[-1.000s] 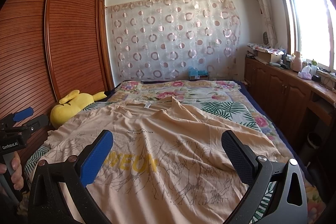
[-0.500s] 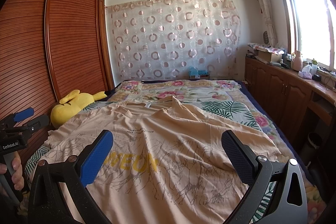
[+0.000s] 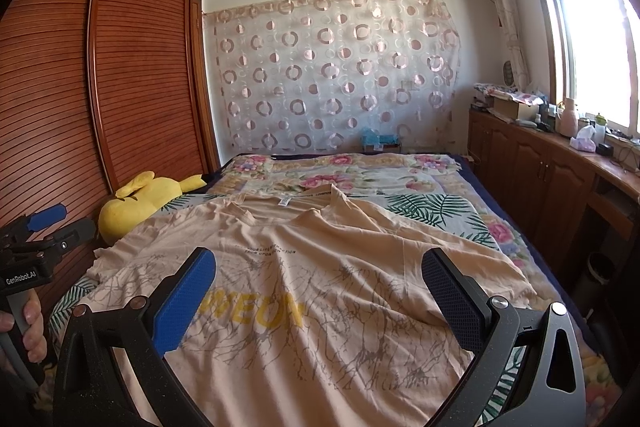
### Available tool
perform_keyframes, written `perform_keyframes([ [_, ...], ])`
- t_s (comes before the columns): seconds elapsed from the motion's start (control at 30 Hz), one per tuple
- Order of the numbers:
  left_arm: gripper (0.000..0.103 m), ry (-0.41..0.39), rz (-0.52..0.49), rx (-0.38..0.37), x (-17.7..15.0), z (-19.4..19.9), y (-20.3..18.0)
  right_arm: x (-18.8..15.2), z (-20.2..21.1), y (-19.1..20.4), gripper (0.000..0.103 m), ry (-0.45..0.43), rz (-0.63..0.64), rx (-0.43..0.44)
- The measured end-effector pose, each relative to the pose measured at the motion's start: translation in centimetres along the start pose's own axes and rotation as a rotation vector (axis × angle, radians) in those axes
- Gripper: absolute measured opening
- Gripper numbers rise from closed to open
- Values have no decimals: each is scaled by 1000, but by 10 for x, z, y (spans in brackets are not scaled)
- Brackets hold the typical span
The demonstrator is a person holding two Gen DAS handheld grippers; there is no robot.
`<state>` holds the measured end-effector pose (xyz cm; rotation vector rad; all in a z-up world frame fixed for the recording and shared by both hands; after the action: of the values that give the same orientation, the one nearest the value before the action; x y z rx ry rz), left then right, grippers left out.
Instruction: Fold small clothes
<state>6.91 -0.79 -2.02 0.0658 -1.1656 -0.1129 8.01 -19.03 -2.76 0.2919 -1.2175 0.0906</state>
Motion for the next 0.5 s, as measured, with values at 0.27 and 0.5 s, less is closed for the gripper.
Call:
perform_keyframes([
  [0.27,101,1,-1,0,-1,-1,0,-1,-3,1,103,2,0,3],
  [0.5,101,16,5,-1,2,2,1,-4,-6,2,103,12,-1,21],
])
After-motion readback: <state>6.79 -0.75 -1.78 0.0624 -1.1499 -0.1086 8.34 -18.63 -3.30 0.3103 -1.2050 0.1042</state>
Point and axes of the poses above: each gripper's, at about its wrist camera, not at the fingertips, and z roughly against the way its jaws point, y to its left, x to its top, the point moved 9 cm from there along -z, roughly the way its jaws point, and after that the axes turned 7 degrees about -z, right-handed, at the moved point
